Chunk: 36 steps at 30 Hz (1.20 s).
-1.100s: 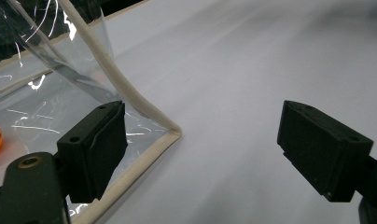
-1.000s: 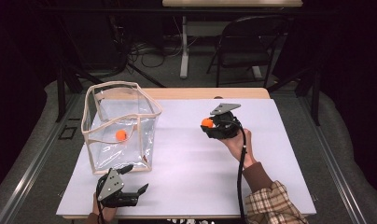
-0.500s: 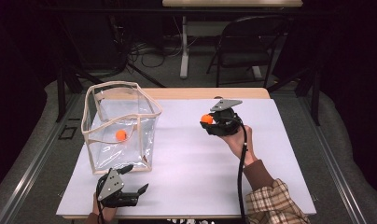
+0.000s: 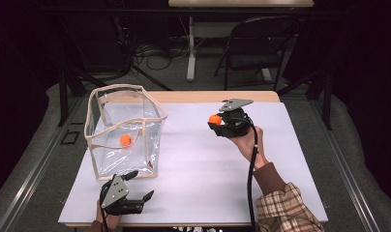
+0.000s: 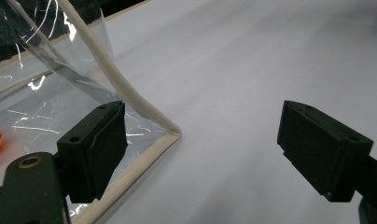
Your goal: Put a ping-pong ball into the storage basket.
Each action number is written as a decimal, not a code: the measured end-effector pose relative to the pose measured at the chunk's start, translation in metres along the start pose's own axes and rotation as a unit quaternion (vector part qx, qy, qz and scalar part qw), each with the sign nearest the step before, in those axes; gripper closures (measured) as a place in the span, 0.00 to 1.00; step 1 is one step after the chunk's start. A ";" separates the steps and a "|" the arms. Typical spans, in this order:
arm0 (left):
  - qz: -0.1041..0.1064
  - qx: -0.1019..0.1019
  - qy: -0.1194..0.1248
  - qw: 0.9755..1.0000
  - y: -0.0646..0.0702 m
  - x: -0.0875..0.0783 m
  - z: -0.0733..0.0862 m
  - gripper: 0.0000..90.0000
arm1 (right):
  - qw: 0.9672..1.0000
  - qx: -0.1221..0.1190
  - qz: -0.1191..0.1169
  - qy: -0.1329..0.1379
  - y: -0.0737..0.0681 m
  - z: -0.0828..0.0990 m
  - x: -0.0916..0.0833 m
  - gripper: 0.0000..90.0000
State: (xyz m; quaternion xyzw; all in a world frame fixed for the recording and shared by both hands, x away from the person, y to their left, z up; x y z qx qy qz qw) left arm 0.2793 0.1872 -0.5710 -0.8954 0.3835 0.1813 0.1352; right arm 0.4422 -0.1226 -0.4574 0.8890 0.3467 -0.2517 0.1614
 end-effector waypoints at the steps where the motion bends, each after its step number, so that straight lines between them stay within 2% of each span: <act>1: 0.000 0.000 0.000 1.000 0.000 0.000 0.000 0.18 | 1.000 -0.002 0.001 0.001 0.000 -0.001 0.000 0.57; 19: 0.001 0.001 -0.002 1.000 0.000 0.001 0.000 0.18 | 1.000 -0.001 0.001 0.011 0.001 -0.011 -0.005 0.57; 36: 0.002 0.001 -0.003 1.000 0.000 0.001 0.000 0.18 | 1.000 -0.010 -0.003 0.029 -0.003 -0.031 -0.004 0.57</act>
Point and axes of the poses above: each handheld gripper's, and its own axes: x roughly forward along the jaws, z roughly out of its underside, y roughly to its right, the point moved 5 cm from there along x, roughly forward along the jaws, and after that the axes turned 1 degree about -x, right-handed, at the moved point
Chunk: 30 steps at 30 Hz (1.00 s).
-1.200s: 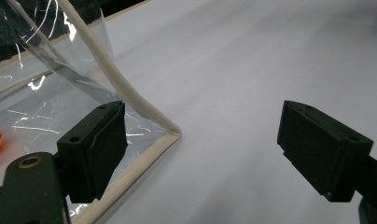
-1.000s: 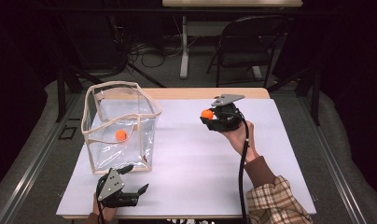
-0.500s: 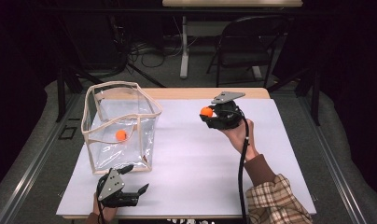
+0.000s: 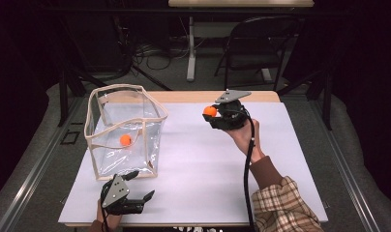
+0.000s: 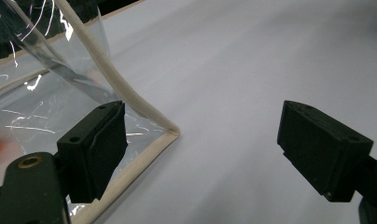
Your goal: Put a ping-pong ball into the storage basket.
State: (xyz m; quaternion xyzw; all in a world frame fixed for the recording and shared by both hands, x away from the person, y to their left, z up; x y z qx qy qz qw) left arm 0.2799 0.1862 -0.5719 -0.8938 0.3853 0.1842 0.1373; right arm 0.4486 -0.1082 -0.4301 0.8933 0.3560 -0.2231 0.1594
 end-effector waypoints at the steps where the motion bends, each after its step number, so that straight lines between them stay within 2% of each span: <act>1: 0.000 0.000 0.000 1.000 0.000 0.000 0.000 0.18 | 1.000 0.001 0.001 0.001 0.000 -0.001 0.001 0.57; 13: 0.000 0.000 0.001 1.000 0.000 0.000 0.000 0.18 | 1.000 0.002 -0.007 0.008 -0.004 -0.010 0.008 0.57; 30: -0.001 0.001 0.002 1.000 0.000 0.000 0.000 0.18 | 1.000 -0.011 -0.015 0.014 -0.015 -0.030 0.017 0.57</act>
Point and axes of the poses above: each handheld gripper's, and its own axes: x roughly forward along the jaws, z roughly out of its underside, y roughly to its right, the point moved 5 cm from there along x, roughly forward along the jaws, and after that the axes turned 1 degree about -x, right-handed, at the moved point
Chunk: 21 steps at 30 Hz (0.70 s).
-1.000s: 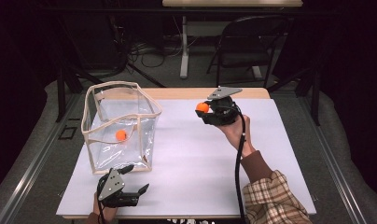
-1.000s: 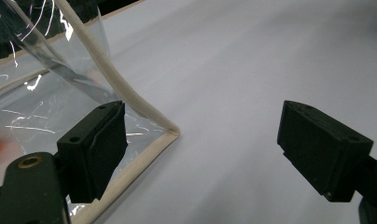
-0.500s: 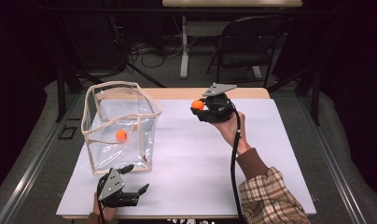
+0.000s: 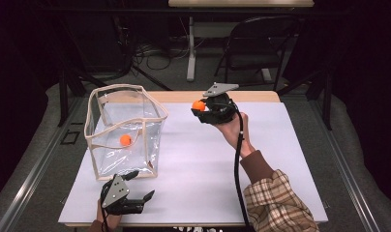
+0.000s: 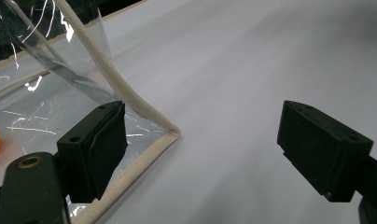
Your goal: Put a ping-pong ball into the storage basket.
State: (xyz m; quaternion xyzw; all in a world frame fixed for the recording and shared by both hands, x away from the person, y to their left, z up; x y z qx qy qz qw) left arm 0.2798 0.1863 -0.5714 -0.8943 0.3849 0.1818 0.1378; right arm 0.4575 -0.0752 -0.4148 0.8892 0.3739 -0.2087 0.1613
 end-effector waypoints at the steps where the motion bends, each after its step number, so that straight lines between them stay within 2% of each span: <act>1: 0.000 0.000 0.000 1.000 0.000 0.000 0.000 0.18 | 1.000 0.001 0.000 0.000 0.000 -0.001 0.000 0.57; 21: 0.001 -0.001 0.000 1.000 0.000 0.000 0.000 0.18 | 1.000 -0.003 -0.009 0.007 -0.008 -0.011 0.007 0.57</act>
Point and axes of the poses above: each handheld gripper's, and its own axes: x roughly forward along the jaws, z roughly out of its underside, y roughly to its right, the point moved 5 cm from there along x, roughly forward along the jaws, and after that the axes turned 1 degree about -x, right-handed, at the moved point
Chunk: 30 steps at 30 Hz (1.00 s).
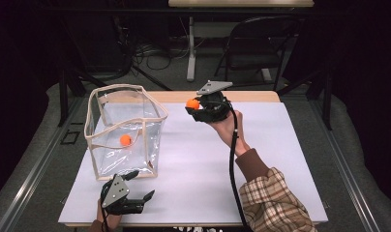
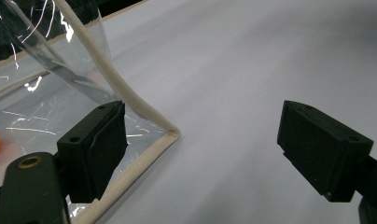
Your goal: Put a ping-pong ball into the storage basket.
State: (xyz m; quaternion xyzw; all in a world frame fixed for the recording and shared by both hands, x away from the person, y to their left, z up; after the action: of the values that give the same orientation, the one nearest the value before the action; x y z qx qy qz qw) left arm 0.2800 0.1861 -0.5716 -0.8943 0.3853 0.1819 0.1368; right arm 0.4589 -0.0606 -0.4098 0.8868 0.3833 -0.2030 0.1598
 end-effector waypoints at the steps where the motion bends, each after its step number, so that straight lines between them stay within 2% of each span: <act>1: 0.000 0.000 0.000 1.000 0.000 0.000 0.000 0.18 | 1.000 -0.001 0.000 0.000 0.000 -0.001 0.000 0.57; 30: 0.003 0.001 0.000 1.000 0.001 0.001 0.000 0.18 | 1.000 -0.013 -0.004 0.005 -0.009 -0.015 0.008 0.57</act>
State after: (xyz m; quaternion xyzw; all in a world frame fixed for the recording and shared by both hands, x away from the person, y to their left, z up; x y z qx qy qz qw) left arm 0.2801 0.1852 -0.5719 -0.8931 0.3878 0.1819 0.1372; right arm 0.4606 -0.0427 -0.4014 0.8843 0.3899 -0.1939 0.1684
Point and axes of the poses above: each handheld gripper's, and its own axes: x roughly forward along the jaws, z roughly out of its underside, y roughly to its right, the point moved 5 cm from there along x, roughly forward along the jaws, and after that the axes turned 1 degree about -x, right-handed, at the moved point
